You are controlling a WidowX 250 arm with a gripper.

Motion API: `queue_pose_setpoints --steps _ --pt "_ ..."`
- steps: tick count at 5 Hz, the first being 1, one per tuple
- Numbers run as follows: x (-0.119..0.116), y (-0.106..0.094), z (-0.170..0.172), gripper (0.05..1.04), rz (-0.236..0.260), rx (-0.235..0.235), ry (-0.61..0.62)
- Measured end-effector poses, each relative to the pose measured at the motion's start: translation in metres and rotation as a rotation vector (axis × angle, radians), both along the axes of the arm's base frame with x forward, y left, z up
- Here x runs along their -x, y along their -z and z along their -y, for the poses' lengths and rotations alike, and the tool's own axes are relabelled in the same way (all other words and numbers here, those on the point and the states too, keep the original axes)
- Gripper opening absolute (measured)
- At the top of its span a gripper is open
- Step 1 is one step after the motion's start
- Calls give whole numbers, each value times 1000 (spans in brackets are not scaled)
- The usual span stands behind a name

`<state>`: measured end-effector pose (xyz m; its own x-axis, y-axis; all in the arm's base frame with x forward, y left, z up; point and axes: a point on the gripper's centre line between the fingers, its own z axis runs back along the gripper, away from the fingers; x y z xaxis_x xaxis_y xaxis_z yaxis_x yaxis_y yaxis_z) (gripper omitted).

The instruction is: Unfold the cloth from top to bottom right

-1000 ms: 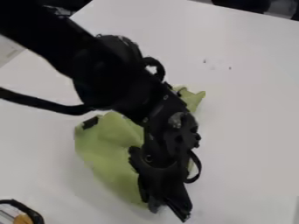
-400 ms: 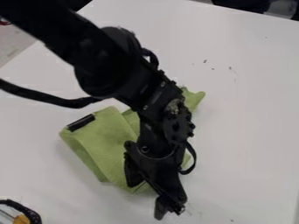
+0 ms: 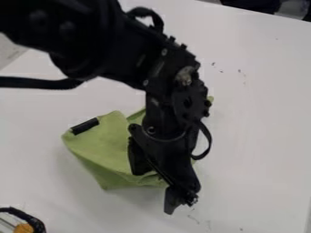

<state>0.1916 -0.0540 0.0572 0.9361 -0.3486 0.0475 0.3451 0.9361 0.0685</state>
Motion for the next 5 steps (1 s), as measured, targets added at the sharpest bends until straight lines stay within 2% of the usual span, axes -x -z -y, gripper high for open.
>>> queue_pose_setpoints --steps 1,2,3,4,5 --pt "-3 -14 0 999 -2 -4 -5" --pt "-6 -30 7 999 -4 -30 15" --pt "-12 -46 8 999 30 -43 31" --pt "-22 -50 3 999 28 -26 53" --pt "-42 -37 -14 999 -27 9 113"
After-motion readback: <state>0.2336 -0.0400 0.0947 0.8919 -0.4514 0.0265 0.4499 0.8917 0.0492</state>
